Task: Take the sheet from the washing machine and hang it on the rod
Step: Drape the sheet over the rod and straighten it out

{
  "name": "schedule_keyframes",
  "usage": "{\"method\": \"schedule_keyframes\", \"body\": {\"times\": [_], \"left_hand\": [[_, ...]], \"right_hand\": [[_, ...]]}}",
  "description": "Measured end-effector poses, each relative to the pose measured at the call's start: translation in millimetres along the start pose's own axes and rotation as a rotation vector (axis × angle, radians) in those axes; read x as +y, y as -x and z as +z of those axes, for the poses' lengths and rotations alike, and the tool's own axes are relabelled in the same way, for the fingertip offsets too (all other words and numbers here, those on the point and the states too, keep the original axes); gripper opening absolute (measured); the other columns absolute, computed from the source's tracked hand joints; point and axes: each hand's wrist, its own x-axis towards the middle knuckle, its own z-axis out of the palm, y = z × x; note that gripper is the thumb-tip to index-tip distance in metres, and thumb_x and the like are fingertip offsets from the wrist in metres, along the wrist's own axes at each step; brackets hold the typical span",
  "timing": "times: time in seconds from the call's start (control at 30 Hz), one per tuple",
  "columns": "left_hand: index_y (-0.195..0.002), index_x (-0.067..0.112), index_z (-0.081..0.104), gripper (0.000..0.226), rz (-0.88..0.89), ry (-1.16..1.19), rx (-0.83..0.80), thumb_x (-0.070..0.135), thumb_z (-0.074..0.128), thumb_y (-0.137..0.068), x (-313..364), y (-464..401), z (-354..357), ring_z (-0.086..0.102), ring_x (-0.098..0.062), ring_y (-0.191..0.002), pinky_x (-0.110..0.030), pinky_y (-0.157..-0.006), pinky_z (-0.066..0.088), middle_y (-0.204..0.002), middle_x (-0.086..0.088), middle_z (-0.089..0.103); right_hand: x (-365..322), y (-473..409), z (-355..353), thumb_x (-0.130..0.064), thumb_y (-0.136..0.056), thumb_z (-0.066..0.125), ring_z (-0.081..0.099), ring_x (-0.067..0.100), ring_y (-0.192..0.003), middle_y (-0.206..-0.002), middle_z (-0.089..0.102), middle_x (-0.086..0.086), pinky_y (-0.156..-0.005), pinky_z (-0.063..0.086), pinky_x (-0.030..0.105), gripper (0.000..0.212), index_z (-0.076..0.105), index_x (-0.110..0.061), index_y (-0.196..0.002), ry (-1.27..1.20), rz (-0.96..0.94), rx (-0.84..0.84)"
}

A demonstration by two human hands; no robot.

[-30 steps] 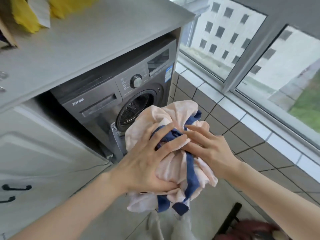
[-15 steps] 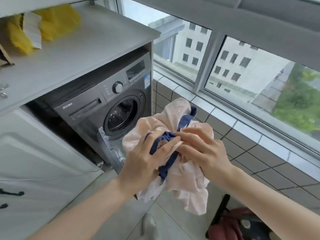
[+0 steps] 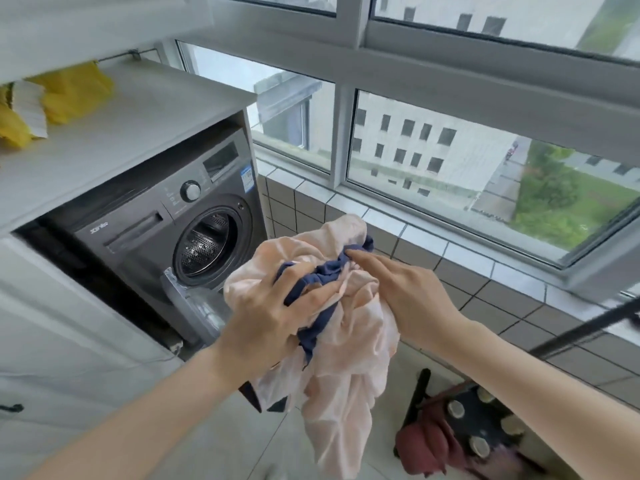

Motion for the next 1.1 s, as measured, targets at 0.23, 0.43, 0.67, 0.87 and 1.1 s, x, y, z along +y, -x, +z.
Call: {"method": "schedule_keyframes", "body": {"times": [0.23,0.43,0.67,0.87,1.1], "left_hand": [[-0.123,0.027,0.056,0.049,0.022,0.211,0.078,0.015,0.067,-0.077,1,-7,-20,0.053,-0.028,-0.122,-0.046,-0.079,0.054,-0.128,-0.008,0.053],[-0.121,0.023,0.059,0.054,0.027,0.366,0.092,0.016,0.072,-0.069,-7,-15,-43,0.054,-0.019,-0.122,-0.04,-0.08,0.056,-0.134,-0.003,0.048],[-0.12,0.029,0.057,0.065,0.007,0.444,0.146,0.012,0.081,-0.062,-3,-34,-73,0.063,-0.018,-0.097,-0.037,-0.078,0.056,-0.123,0.003,0.051],[-0.114,0.021,0.057,0.06,0.008,0.459,0.238,0.007,0.082,-0.062,-2,-61,-105,0.058,-0.015,-0.097,-0.028,-0.079,0.051,-0.117,0.002,0.05],[-0.106,0.015,0.064,0.045,-0.106,0.494,0.373,0.016,0.075,-0.062,-3,-94,-145,0.051,-0.005,-0.092,-0.004,-0.08,0.035,-0.107,-0.001,0.054]], "right_hand": [[-26,20,-33,-0.017,-0.082,0.055,0.067,0.027,-0.089,-0.112,0.067,0.002,-0.045,0.052,0.037,0.048,0.052,-0.014,-0.13,-0.004,0.181,0.14],[-65,40,-33,-0.025,-0.082,0.068,0.055,0.019,-0.108,-0.123,0.054,-0.006,-0.061,0.052,0.033,0.055,0.04,-0.024,-0.129,-0.151,0.411,0.194],[-98,55,-47,-0.037,-0.082,0.062,0.046,0.006,-0.113,-0.126,0.046,-0.016,-0.076,0.049,0.033,0.052,0.04,-0.028,-0.129,-0.244,0.743,0.25],[-89,42,-66,-0.053,-0.067,0.077,0.064,0.01,-0.096,-0.106,0.064,-0.011,-0.078,0.056,0.038,0.057,0.05,-0.029,-0.112,-0.784,0.957,0.257],[-93,45,-53,-0.071,-0.041,0.08,0.052,0.02,-0.117,-0.128,0.044,-0.009,-0.093,0.05,0.039,0.121,0.001,-0.048,-0.131,-0.689,1.074,0.0]]}}
